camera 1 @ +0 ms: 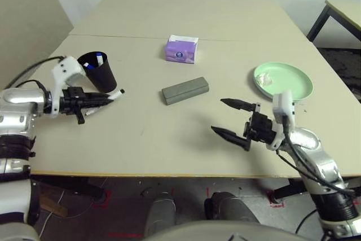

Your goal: Organize and tidy the items on the table.

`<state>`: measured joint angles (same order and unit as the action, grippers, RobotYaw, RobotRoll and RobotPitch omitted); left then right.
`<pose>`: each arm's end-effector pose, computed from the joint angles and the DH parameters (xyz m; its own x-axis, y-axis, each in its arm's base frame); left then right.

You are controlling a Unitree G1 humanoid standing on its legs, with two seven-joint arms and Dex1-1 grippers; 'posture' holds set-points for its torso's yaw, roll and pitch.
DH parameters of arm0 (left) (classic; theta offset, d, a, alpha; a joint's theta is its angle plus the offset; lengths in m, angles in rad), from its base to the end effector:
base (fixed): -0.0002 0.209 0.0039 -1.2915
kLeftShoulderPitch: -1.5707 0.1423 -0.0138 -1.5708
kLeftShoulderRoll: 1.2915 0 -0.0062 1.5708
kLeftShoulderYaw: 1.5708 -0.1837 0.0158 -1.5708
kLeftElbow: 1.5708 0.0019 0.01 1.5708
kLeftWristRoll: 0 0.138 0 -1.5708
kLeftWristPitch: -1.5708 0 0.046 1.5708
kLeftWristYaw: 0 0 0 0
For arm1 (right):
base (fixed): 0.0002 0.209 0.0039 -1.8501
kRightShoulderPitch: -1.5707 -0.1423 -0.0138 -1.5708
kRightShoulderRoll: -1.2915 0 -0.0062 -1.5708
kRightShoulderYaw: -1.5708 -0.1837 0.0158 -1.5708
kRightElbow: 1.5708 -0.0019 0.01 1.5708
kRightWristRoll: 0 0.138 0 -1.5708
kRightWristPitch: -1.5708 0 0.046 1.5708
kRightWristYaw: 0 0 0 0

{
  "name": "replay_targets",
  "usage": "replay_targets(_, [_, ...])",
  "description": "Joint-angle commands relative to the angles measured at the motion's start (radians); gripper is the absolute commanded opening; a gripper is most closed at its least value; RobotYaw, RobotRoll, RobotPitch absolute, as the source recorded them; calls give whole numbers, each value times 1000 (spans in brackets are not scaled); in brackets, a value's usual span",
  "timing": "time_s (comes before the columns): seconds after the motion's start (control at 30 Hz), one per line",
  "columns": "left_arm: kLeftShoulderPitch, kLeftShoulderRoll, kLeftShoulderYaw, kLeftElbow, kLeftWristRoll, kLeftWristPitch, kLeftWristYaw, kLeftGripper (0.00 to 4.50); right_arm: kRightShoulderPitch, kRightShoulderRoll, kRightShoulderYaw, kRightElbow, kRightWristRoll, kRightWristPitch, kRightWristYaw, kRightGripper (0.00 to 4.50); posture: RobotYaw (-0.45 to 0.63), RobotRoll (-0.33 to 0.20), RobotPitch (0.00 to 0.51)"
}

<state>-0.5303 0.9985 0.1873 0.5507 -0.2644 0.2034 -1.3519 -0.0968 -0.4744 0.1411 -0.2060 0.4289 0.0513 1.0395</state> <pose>0.2488 0.3782 0.2104 0.6684 -0.6218 -0.4082 0.7319 0.6477 0.2119 0.2162 -0.1888 0.1040 0.2841 0.9585 0.0245 -0.9438 0.2841 -0.1688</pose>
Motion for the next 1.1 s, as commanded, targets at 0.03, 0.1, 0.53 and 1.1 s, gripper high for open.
replay_targets(0.03, [-14, 5, 80, -77, -110, 100, 1, 299, -16, 15, 5, 32, 3, -10, 9, 4500, -20, 0, 67])
replay_targets(0.1, [-17, -2, 132, -114, -175, 168, 24, 299, -29, 42, -10, 39, 24, 6, -14, 4500, -16, 0, 68])
replay_targets(0.53, [-123, -56, 327, -11, -223, 104, 427, 299, -13, 111, -32, 27, 43, 48, -107, 4500, -5, 0, 65])
replay_targets(1.1, [-311, -177, 235, 309, -96, -173, 609, 298, 0, 107, -30, -5, 38, 66, -123, 4500, -46, 0, 80])
